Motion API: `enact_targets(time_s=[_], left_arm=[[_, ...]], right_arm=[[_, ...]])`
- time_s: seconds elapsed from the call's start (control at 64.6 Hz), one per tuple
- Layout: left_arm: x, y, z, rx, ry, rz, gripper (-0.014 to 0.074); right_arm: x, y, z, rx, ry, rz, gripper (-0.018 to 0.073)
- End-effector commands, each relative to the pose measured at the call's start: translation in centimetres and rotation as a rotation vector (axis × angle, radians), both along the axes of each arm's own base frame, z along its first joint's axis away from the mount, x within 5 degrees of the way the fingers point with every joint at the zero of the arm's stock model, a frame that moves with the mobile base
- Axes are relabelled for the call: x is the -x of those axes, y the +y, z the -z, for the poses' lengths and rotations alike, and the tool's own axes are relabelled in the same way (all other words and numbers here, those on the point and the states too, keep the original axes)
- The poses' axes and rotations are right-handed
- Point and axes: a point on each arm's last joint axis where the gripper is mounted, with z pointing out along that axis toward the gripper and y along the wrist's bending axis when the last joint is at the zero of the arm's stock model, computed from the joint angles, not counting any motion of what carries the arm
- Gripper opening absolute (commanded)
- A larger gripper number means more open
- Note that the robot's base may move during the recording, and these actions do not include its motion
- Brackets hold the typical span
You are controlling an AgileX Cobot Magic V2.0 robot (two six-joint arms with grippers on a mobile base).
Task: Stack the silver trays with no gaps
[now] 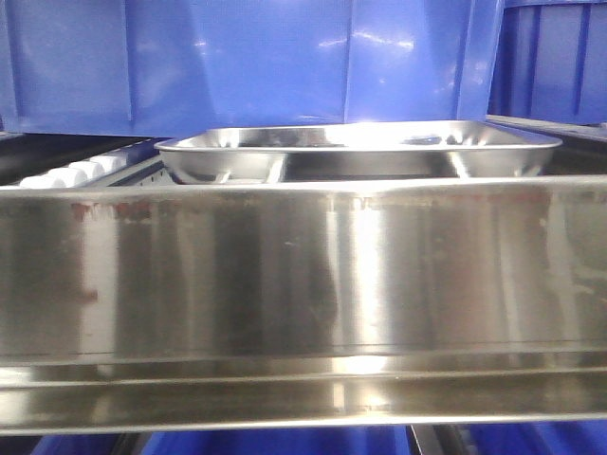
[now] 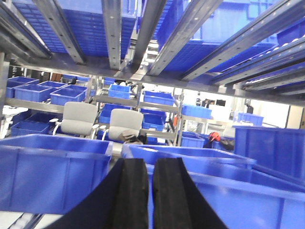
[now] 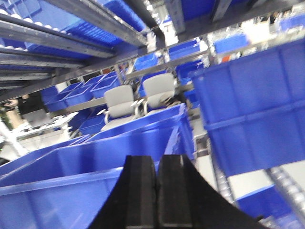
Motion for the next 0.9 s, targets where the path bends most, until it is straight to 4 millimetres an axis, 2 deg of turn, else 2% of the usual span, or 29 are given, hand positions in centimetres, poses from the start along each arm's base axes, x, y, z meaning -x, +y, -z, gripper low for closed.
enact_targets(time_s=[0.0,0.201,0.34,0.542,0.65,0.758,0.805,0.882], left_arm=[[-0.1,0.0,-0.7,0.008,-0.003,0.009,0.0024],[-2.6,-0.3,-1.6,0.008,0.214,0.037,0.0024],[-3.8,-0.3,-2.8,0.015,0.26,0.049,0.0024],[-3.3,-0.9,-4.8,-0.129,0.289,0.09,0.0024],[-3.1,-1.8,-5.0,-0.174,0.32,0.186,0.0024],[-3.3,-2.5,-5.1,-0.178,0.318,0.27,0.0024],[-3.2,-2.6,-5.2,-0.166,0.306,0.281,0.0024],[-3.2,-2.7,-5.3,-0.148,0.298,0.298,0.0001]], right_arm=[[0.0,0.0,-0.5,-0.008,-0.033,-0.019,-0.0069],[0.0,0.0,-0.8,-0.017,-0.07,-0.016,-0.0069],[-0.1,-0.2,-0.8,0.024,-0.065,0.006,-0.0069],[-0.7,-0.2,-0.9,0.114,-0.064,0.023,-0.0069],[-0.8,-0.4,-1.6,0.235,-0.144,0.053,-0.0069],[-0.6,-0.5,-2.5,0.211,-0.248,0.056,-0.0069],[-0.8,-0.4,-2.6,0.2,-0.226,0.03,-0.0069],[-2.0,0.1,-2.4,0.212,-0.055,-0.054,-0.0069]])
